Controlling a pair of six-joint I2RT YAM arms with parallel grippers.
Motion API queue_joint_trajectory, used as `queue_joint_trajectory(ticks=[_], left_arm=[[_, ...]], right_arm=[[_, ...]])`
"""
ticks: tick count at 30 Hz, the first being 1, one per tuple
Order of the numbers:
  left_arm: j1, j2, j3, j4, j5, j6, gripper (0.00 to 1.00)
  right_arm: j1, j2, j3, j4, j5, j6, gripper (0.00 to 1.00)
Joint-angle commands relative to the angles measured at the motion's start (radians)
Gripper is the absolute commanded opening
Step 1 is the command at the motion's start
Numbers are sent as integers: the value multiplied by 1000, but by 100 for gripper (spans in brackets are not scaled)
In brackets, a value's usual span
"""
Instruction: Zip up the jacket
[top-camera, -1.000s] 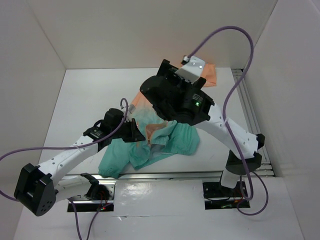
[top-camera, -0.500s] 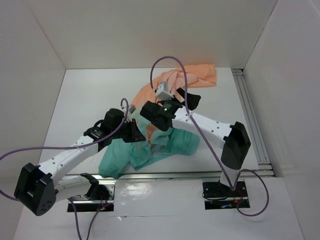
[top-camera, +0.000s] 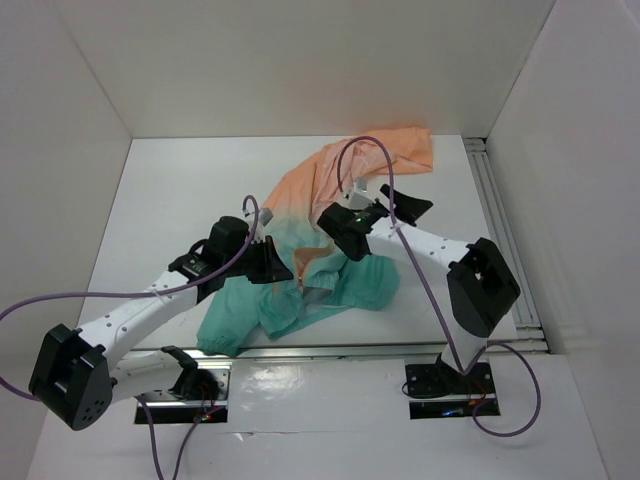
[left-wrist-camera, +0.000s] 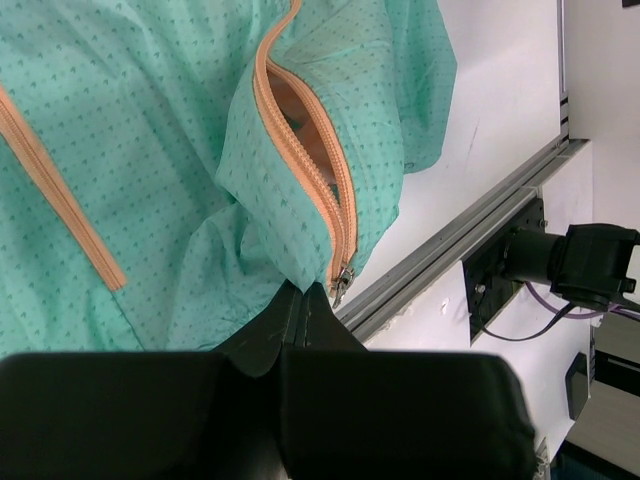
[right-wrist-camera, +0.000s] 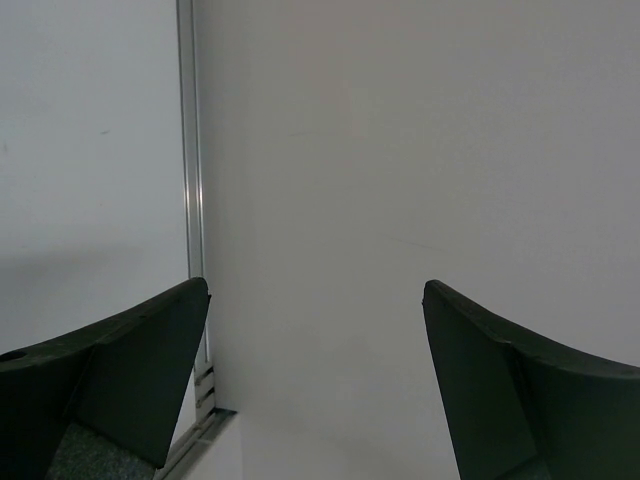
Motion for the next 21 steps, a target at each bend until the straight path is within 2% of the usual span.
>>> queue_joint_trajectory(ticks=[1,3,7,12,14,16,17,21], left_arm=[[-5,2,1,49,16,0,0],[-5,2,1,49,16,0,0],[-5,-7,1,49,5,0,0],[-5,-18,1,40,5,0,0],[-5,-18,1,40,5,0,0],[-5,-18,1,40,5,0,0],[-5,-18,1,40,5,0,0],[-5,-18,1,49,16,0,0]], right_arm=[[-59,-15,10,86,-50,0,94],[-101,13,21,52,-88,40,94],[-166,123,173,-74,-211,187,94],[-285,217,277,-177,-360,272,94],[-333,282,355,-256,-398,377,95],[-410,327,404,-298,-398,445,95],[-454,365,456,-353,-363,552,98],[-534,376,520,-318,-399,597,100]])
